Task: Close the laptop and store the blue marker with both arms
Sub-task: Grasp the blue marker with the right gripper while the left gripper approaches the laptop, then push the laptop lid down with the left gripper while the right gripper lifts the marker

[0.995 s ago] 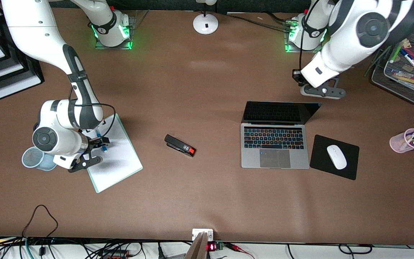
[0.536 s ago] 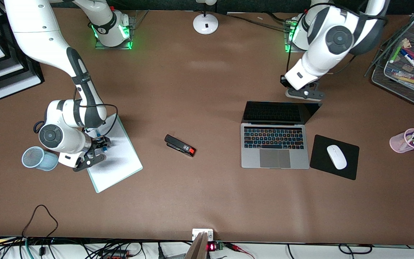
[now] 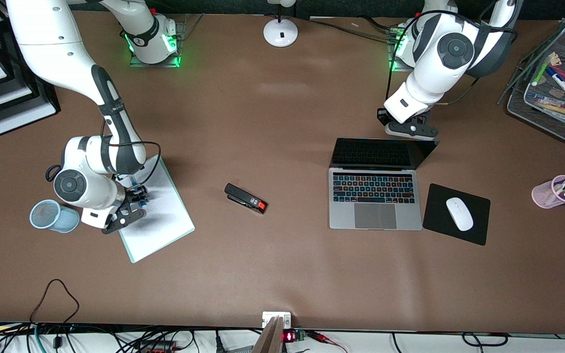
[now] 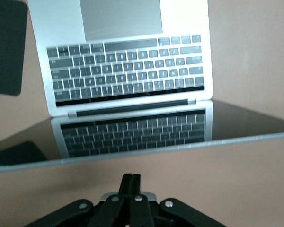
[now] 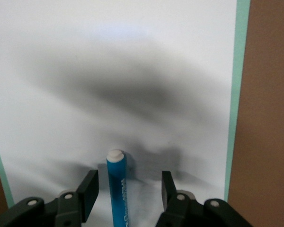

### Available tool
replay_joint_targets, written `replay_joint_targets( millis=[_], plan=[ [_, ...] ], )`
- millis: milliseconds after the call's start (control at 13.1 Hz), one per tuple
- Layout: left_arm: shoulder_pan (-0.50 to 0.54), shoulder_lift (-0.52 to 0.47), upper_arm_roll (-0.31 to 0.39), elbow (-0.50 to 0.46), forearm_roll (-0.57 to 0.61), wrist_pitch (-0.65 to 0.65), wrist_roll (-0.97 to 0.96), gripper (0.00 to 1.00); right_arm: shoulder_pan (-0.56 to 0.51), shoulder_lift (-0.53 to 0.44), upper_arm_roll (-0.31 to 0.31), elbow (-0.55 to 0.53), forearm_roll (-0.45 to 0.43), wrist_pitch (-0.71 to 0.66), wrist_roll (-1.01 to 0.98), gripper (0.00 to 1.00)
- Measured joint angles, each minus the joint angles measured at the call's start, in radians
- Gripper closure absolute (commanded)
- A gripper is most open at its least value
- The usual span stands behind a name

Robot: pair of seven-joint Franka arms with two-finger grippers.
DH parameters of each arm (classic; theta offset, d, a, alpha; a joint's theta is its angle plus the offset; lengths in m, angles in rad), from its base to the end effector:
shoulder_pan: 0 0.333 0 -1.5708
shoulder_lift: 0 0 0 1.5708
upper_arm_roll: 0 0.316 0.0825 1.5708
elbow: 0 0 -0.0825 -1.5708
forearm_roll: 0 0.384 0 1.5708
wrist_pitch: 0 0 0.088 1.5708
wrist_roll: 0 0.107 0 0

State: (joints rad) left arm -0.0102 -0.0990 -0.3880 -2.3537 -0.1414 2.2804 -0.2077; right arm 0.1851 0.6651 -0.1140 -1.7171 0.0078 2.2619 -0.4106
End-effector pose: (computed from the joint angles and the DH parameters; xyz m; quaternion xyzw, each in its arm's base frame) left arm 0.4518 -0.1942 0.3687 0.9981 -0.0489 -0.0010 0.0367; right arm 0.6570 0.0532 0.1947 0.9672 0.2451 -0.0627 0.0226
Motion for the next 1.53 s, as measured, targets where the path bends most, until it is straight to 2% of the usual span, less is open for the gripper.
replay_joint_targets(
  millis=[153, 306, 459, 689, 1301, 1531],
  plan=[
    [0.004, 0.017, 0.000, 0.001, 0.000, 0.059, 0.000, 1.00, 0.000, 0.006, 0.000, -0.001, 0.000, 0.000, 0.000, 0.40],
    [0.010, 0.040, 0.000, 0.013, 0.000, 0.094, 0.000, 1.00, 0.000, 0.011, 0.000, -0.001, 0.000, 0.000, 0.000, 0.47],
    [0.020, 0.062, 0.001, 0.044, 0.010, 0.099, 0.001, 1.00, 0.000, 0.012, 0.000, -0.001, 0.000, 0.000, 0.000, 0.55],
    [0.043, 0.116, 0.002, 0.111, 0.068, 0.102, 0.001, 1.00, 0.000, 0.012, 0.000, -0.001, 0.000, 0.000, -0.001, 0.60],
    [0.069, 0.304, 0.003, 0.257, 0.127, 0.120, 0.001, 1.00, 0.001, 0.012, 0.001, -0.001, 0.000, 0.000, -0.001, 0.84],
    [0.077, 0.362, 0.006, 0.305, 0.137, 0.127, 0.001, 1.00, 0.002, 0.012, 0.001, -0.001, 0.000, 0.000, -0.001, 0.89]
  ],
)
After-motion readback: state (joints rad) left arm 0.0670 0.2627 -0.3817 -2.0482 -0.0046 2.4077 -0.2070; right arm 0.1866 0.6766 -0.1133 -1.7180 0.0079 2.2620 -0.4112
